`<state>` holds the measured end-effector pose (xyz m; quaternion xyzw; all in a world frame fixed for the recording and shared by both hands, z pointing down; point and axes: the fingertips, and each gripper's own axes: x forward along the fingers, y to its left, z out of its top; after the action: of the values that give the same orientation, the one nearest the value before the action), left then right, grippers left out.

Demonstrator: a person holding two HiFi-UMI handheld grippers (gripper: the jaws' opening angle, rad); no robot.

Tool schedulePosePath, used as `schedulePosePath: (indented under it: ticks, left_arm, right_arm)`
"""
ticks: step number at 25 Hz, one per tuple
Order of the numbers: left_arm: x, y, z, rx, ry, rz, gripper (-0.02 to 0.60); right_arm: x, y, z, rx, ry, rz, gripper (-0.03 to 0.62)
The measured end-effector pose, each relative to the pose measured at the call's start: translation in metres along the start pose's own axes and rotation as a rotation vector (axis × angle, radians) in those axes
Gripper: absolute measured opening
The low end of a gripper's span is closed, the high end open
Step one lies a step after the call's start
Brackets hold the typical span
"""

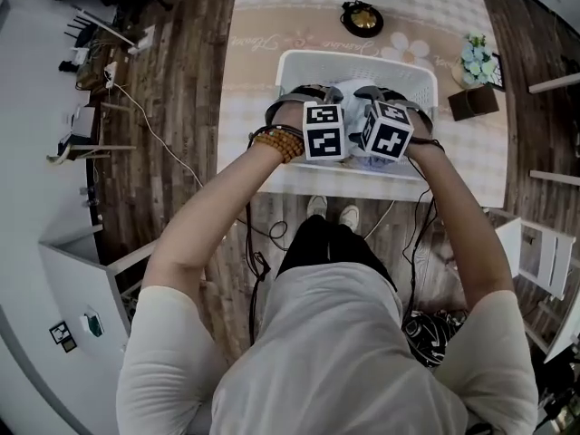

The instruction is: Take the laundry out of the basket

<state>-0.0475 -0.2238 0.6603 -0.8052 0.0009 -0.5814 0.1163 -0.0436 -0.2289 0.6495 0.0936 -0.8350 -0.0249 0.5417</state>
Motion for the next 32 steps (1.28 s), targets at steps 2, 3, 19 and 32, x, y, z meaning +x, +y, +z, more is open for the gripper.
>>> schedulePosePath:
  ticks: [2, 3, 19, 32]
  left_arm:
    - [0.016, 0.001, -0.007, 0.006, 0.042, -0.016, 0.387]
    - [0.023, 0.002, -0.009, 0.005, 0.057, -0.023, 0.388]
    - [0.088, -0.003, -0.029, 0.036, 0.129, -0.062, 0.312]
    - [0.021, 0.01, 0.002, 0.06, 0.085, -0.094, 0.175]
  right_arm:
    - [0.021, 0.0, -0.009, 0.001, 0.028, 0.026, 0.44]
    - [0.031, 0.0, -0.015, 0.0, 0.043, 0.038, 0.44]
    - [0.092, 0.007, -0.043, -0.015, 0.06, 0.106, 0.304]
    - [0.021, -0.009, -0.019, 0.085, -0.003, 0.05, 0.08]
